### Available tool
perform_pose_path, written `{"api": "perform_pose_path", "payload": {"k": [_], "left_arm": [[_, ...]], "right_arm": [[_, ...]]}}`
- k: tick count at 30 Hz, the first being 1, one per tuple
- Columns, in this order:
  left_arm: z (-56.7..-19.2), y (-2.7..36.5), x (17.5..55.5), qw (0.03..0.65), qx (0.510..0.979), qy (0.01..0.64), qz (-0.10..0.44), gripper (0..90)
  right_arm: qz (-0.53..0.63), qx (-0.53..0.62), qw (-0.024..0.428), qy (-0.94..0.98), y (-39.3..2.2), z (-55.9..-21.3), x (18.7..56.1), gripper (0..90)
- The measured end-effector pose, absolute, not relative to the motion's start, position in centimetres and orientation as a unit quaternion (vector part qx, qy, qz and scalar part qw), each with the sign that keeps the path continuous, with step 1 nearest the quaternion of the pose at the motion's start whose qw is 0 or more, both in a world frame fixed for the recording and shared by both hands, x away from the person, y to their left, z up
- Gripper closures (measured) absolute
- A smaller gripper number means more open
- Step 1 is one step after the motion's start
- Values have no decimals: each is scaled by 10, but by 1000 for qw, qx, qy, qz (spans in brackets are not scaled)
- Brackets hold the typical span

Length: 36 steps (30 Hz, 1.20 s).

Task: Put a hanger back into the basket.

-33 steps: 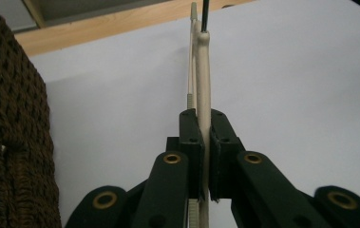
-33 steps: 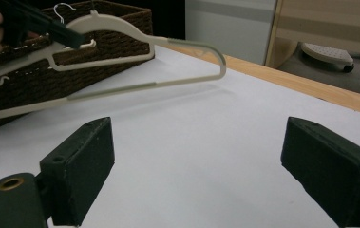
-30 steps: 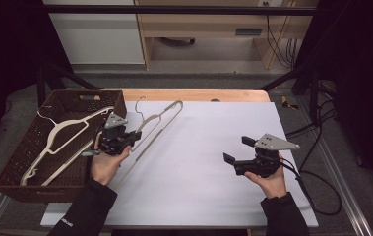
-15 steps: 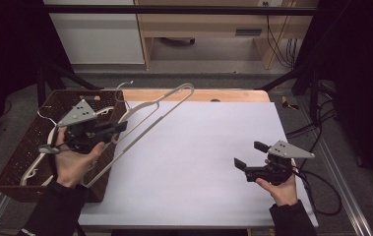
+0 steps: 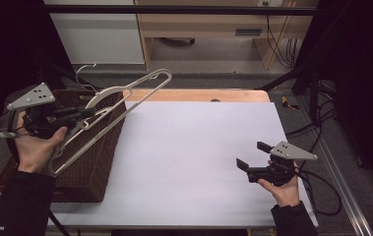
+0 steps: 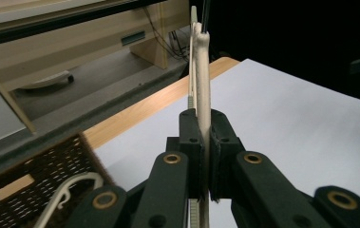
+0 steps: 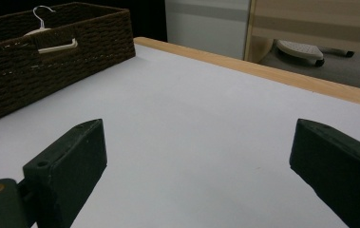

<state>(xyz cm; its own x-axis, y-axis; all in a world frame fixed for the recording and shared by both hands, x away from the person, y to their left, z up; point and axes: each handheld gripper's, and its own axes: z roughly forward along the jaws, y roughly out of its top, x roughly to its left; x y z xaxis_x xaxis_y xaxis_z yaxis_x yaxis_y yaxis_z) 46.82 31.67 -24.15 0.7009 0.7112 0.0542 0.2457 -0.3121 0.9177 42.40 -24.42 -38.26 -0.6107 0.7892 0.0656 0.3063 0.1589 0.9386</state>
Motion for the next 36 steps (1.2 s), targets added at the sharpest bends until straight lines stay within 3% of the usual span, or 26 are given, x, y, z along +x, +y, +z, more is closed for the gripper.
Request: {"api": "perform_pose_path", "payload": {"k": [27,36], "left_arm": [[-281,428,501,467,771,372,222,861],[-301,448,500,446,771,400,214,861]], "right_arm": [[525,378,227,728,-242,-384,427,56],[527,374,228,729,-243,-383,427,46]]}}
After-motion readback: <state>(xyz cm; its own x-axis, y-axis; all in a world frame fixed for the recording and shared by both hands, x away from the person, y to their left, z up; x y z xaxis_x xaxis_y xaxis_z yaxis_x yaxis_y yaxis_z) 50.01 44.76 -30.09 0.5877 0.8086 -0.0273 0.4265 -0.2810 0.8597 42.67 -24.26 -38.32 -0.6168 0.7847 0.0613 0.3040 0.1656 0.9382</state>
